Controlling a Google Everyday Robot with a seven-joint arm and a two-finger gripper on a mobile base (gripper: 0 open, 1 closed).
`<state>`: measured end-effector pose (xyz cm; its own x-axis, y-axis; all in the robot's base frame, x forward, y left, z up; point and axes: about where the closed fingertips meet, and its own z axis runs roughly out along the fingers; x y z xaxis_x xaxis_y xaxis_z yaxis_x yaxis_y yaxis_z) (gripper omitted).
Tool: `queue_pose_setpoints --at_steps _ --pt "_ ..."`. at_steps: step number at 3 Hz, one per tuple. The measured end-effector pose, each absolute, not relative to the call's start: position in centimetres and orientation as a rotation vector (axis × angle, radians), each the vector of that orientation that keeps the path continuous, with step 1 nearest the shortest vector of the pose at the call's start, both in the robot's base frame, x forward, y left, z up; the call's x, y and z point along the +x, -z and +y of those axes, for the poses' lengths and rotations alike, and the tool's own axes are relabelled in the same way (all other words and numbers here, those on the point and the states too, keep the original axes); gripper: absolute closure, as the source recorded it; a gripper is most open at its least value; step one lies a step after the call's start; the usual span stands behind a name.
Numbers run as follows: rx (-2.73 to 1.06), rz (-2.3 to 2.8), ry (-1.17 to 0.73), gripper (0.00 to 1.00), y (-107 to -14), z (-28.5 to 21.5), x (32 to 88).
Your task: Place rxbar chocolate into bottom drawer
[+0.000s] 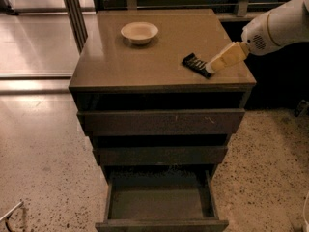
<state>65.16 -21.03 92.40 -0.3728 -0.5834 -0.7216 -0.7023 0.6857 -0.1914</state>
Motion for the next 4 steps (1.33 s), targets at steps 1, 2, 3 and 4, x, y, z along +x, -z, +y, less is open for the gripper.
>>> queue_pose_setpoints --at_steps 1,2,3,4 --pt "-0.942 2.041 -0.157 0.0 -93.3 -21.2 66.6" --pt "-0.942 2.041 -0.157 0.0 -93.3 -21.2 66.6" --pt "-0.92 2.047 -0.196 0.0 -92.1 -21.2 67.4" --pt "-0.9 2.05 -0.252 0.0 -90.8 -20.7 68.7"
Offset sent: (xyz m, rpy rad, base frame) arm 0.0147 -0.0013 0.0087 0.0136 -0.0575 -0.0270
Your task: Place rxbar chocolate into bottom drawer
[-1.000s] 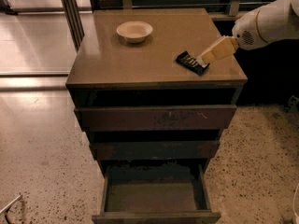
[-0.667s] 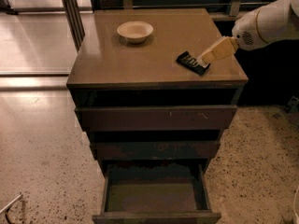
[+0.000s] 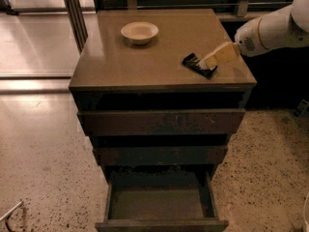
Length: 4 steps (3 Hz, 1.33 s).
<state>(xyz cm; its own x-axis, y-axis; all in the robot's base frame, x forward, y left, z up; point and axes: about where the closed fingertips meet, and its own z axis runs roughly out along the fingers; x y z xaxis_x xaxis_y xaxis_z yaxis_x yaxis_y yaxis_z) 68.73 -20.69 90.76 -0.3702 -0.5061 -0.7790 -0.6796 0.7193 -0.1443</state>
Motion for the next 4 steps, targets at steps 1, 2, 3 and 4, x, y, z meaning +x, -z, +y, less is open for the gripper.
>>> queue_pose_setpoints --at_steps 1,2,3,4 --pt "-0.891 2.047 -0.302 0.0 -89.4 -19.6 70.4" --pt "-0.907 2.056 -0.305 0.0 -87.7 -18.8 72.0" --pt "-0.933 2.072 -0.278 0.0 -85.5 -18.2 73.5" --pt "-0.942 2.093 -0.246 0.0 -83.6 -18.2 74.6"
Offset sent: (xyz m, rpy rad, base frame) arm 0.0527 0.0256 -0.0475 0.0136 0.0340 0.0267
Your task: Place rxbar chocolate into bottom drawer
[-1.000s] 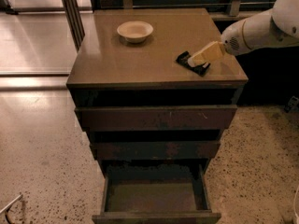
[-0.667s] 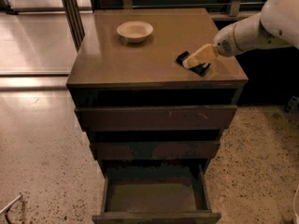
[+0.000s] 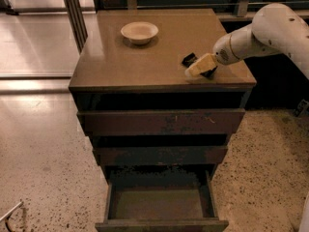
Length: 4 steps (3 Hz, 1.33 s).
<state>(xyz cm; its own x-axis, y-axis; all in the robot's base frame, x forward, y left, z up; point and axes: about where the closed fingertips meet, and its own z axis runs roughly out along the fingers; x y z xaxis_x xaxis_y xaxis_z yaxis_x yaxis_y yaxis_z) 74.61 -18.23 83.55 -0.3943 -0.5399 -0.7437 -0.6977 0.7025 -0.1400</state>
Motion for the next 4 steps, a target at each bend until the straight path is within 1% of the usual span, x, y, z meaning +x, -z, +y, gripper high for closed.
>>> queue_pose_setpoints --at_steps 1,2,3,4 --pt "-0.935 2.118 -0.232 0.0 -82.0 -18.4 75.5" --pt "-0.916 2.148 -0.239 0.03 -81.1 -18.5 75.9" --pt "-0.902 2.174 -0.259 0.22 -80.8 -18.5 76.0" --pt "-0.892 2.208 -0.289 0.45 -81.0 -18.4 75.9"
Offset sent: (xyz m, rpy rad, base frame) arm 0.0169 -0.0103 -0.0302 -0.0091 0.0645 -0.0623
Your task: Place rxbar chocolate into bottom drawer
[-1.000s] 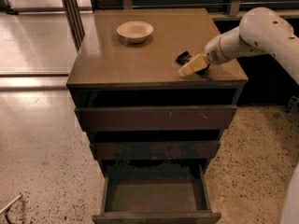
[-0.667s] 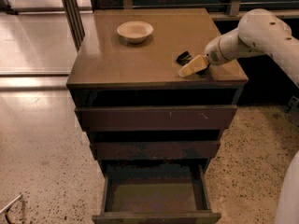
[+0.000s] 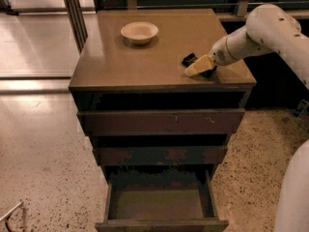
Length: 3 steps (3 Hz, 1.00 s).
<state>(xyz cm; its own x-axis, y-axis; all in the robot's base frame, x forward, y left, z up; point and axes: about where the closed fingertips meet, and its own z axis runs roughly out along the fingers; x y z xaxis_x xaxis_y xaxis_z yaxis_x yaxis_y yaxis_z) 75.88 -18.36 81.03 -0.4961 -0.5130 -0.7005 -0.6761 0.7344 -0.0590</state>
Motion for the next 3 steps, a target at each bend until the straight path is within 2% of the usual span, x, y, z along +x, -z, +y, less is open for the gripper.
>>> queue_pose_setpoints --at_steps 2,3 --pt "-0.879 2.267 -0.372 0.91 -82.7 -17.7 74.5" --pt "-0.887 2.276 -0.402 1.0 -83.6 -17.4 73.6"
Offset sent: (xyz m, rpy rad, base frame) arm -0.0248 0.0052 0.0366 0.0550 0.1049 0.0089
